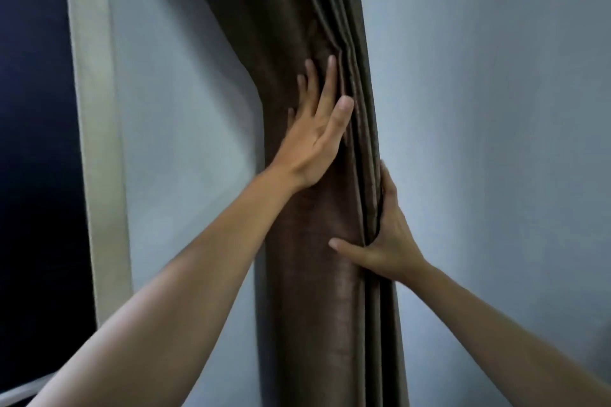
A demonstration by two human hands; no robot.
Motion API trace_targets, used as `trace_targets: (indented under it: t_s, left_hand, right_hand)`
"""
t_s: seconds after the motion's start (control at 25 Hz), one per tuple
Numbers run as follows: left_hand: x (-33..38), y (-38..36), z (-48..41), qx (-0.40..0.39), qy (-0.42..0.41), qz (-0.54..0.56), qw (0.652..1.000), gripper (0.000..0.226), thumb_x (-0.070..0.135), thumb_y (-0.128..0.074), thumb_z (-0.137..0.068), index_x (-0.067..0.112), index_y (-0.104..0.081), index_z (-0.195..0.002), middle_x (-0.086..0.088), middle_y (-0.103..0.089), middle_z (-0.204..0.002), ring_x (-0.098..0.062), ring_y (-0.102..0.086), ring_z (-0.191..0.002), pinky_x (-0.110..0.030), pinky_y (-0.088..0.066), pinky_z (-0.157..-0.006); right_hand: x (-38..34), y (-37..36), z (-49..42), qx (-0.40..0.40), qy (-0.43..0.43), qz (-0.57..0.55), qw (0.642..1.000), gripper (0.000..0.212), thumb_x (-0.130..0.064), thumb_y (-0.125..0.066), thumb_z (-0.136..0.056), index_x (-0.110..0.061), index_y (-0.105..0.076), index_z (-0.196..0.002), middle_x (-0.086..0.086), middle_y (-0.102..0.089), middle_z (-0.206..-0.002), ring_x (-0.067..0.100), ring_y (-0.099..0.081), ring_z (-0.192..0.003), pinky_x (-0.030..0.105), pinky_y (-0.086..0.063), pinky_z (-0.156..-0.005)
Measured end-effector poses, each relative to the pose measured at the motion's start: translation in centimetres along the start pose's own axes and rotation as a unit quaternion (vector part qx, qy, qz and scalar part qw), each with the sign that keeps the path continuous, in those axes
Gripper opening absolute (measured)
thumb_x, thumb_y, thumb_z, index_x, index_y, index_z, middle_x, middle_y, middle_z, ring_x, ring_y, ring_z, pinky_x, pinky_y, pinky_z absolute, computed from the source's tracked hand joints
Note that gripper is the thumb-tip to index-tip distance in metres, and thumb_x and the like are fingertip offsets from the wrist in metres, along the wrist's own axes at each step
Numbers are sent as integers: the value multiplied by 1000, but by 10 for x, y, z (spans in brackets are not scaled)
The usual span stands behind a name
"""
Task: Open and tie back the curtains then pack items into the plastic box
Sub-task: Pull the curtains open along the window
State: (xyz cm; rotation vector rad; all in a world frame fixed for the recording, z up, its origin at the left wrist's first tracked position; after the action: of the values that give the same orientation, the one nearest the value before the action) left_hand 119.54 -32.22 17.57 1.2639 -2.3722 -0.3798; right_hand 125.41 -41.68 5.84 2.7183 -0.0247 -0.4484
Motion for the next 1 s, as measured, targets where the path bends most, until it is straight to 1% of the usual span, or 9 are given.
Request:
trace_targets:
  t_s: [0.2, 0.36, 0.48, 0.56, 0.64, 0.76, 0.84, 0.92, 1.0]
  left_hand:
    - [5, 22, 35, 7, 24, 32, 999, 86, 78, -4, -75, 33, 10, -147, 7, 21, -156, -4, 22, -140, -44, 12, -116]
    - [11, 42, 52, 0, 39, 63, 997, 93, 83, -13, -76, 27, 1, -150, 6, 9, -159, -9, 11, -146, -49, 4, -119]
    - [6, 56, 76, 4, 70, 99, 993, 98, 86, -19, -74, 26, -6, -150, -3, -3, -160, -21, 1, -147, -53, -5, -118]
    - [1, 71, 96, 13, 118, 120, 986, 101, 87, -24, -73, 23, -14, -150, -22, -13, -155, -43, -7, -143, -62, -13, -114]
    - [3, 93, 117, 42, 138, 109, 984, 96, 85, -23, -75, 25, -16, -149, -22, -15, -154, -45, -11, -141, -64, -15, -113]
    - [12, 125, 155, 78, 155, 73, 982, 90, 82, -22, -77, 29, -17, -149, -1, -20, -158, -22, -15, -146, -53, -11, -118]
    - [16, 144, 187, 96, 192, 63, 975, 94, 84, -28, -74, 26, -24, -148, -2, -31, -153, -19, -25, -143, -49, -15, -118]
    - [21, 173, 218, 125, 226, 44, 965, 100, 84, -33, -71, 20, -28, -147, -8, -38, -150, -24, -32, -140, -50, -20, -117]
    - [32, 204, 239, 162, 242, -6, 957, 97, 81, -31, -75, 16, -26, -148, -8, -35, -151, -23, -31, -140, -50, -20, -117]
  right_hand:
    - [-25, -23, 22, -57, 37, -146, 987, 121, -36, -82, -65, -36, 8, -146, -6, -21, -154, 9, -30, -140, 38, -34, -112]
    - [-65, -36, 35, -76, 99, -239, 963, 119, -46, -75, -67, -14, 6, -148, -31, -10, -151, 3, -21, -142, 20, -26, -113]
    - [-96, -46, 52, -86, 129, -282, 947, 113, -38, -72, -71, -8, 7, -146, -30, -12, -151, 2, -21, -142, 15, -24, -112]
    - [-118, -55, 60, -110, 124, -324, 932, 99, -42, -68, -76, -8, -7, -146, -13, -27, -149, 8, -30, -138, 19, -30, -109]
    - [-136, -70, 66, -136, 109, -353, 919, 75, -59, -48, -86, -11, -27, -140, 3, -41, -132, 11, -39, -125, 18, -33, -103]
    - [-144, -92, 72, -133, 57, -362, 921, 70, -69, -26, -89, -23, -31, -141, -17, -38, -134, 6, -33, -129, 21, -32, -106]
    - [-158, -102, 81, -129, 20, -401, 907, 49, -60, -24, -93, -44, -33, -138, -31, -36, -136, 0, -31, -133, 28, -32, -112]
    - [-179, -101, 83, -118, 2, -459, 881, 39, -41, -19, -97, -55, -46, -122, -43, -46, -120, -16, -42, -118, 13, -38, -100]
    - [-194, -94, 75, -87, 1, -482, 872, 45, -42, -15, -90, -41, -50, -119, -44, -53, -111, -21, -47, -106, 5, -40, -89]
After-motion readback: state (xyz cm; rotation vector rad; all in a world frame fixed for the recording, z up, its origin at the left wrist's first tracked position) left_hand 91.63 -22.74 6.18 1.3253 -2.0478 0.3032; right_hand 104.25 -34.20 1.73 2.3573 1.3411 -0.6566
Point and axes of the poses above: each hand's wrist, its own z-axis away from the middle knuckle, its own y-axis out of the back of the hand, x = y × z, the point moved 9 cm from there along -z, towards the middle knuckle
